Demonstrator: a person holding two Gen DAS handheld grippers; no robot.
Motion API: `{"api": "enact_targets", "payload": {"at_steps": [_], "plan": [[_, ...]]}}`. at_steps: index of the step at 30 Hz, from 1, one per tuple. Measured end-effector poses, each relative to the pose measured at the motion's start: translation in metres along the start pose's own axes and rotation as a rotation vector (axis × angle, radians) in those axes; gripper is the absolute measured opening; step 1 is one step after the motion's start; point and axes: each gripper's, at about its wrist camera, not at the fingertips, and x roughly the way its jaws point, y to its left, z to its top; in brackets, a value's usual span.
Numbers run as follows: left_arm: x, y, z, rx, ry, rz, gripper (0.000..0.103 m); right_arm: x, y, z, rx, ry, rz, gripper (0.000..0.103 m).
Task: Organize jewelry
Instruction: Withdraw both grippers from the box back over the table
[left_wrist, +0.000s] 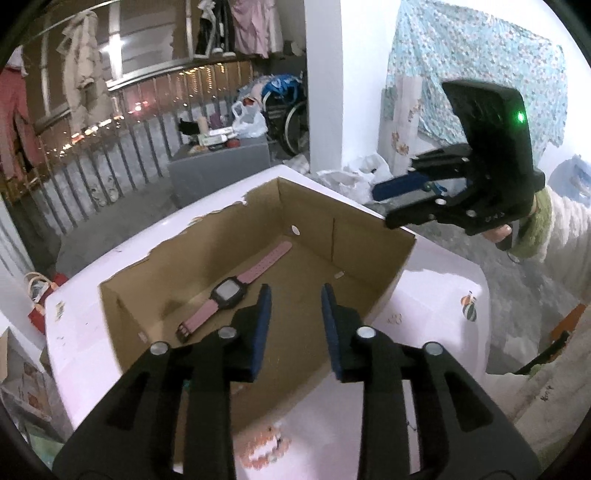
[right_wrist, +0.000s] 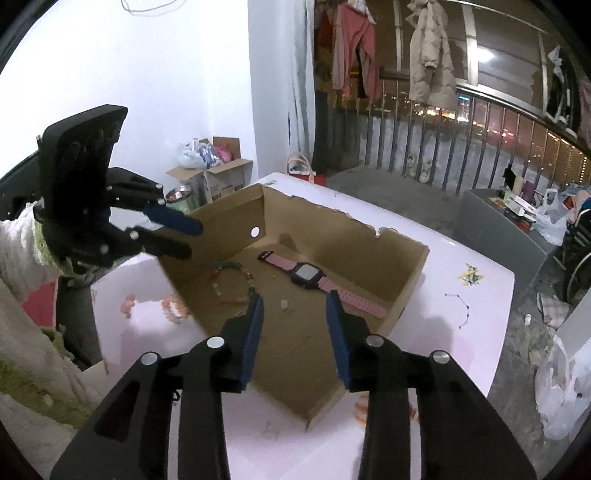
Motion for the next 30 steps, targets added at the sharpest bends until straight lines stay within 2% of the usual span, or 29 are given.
{"api": "enact_targets", "payload": {"at_steps": [2, 8, 12, 17, 22, 25, 30], "plan": [[-0.012, -0.002, -0.007, -0.012, -0.01, 0.005, 0.037, -0.008, 0.008, -0.009, 0.013, -0.009, -0.01, 0.044], [-0.047, -0.014, -0.041, -0.028, -0.026, 0.034, 0.06, -0.027, 0.025, -0.04, 0.071, -0.02, -0.022, 0.051], [-0.051, -0.024, -0.065, -0.044, -0.017, 0.03, 0.066, -0.029, 0.034, -0.063, 0.119, -0.014, -0.03, 0.051], [-0.035, -0.027, -0.096, -0.082, 0.009, 0.031, 0.067, -0.019, 0.041, -0.085, 0.164, 0.009, -0.027, 0.051], [-0.004, -0.013, -0.121, -0.135, 0.06, 0.065, 0.067, -0.01, 0.04, -0.097, 0.208, 0.017, -0.017, 0.051], [0.011, -0.006, -0.126, -0.146, 0.09, 0.069, 0.06, -0.007, 0.037, -0.097, 0.214, 0.019, -0.009, 0.051], [0.029, 0.004, -0.137, -0.17, 0.141, 0.054, 0.054, 0.0, 0.032, -0.098, 0.224, 0.03, -0.003, 0.051]]}}
